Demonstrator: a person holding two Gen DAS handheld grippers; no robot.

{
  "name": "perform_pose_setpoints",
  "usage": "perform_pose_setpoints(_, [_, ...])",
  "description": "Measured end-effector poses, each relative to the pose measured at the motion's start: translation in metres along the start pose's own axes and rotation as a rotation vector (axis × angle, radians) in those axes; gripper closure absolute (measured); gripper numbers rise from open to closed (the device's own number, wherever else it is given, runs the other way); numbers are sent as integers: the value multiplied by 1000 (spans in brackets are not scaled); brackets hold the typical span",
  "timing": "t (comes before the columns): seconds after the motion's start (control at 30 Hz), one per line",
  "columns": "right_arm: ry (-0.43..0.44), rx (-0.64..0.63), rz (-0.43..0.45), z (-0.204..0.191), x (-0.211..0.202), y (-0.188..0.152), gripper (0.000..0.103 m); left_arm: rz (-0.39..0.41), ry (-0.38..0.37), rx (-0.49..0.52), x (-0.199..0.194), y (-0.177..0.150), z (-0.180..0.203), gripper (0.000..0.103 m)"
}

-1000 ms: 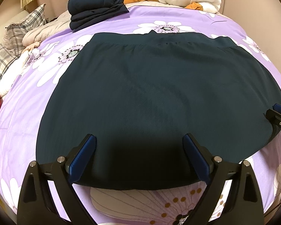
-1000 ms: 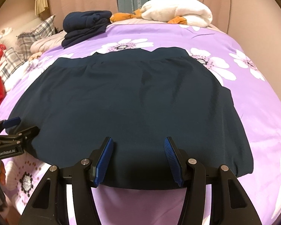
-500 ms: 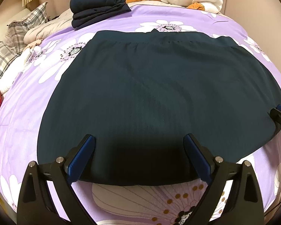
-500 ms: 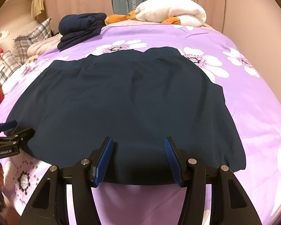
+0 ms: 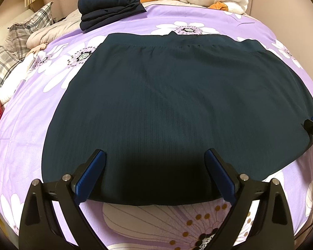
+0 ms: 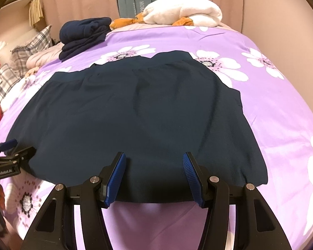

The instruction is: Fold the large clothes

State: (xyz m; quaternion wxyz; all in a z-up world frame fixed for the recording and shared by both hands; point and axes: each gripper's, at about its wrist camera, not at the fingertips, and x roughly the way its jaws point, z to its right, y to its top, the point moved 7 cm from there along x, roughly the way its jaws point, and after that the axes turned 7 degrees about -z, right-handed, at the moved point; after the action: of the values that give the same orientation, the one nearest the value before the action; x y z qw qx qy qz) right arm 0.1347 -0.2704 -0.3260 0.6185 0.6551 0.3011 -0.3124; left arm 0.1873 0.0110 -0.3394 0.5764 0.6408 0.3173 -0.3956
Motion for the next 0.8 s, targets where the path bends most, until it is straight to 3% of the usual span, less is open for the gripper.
perform_pose_setpoints(0.8, [3,45,2,15,-4,-5,47,-1,1,-2,0,-1,-2,5])
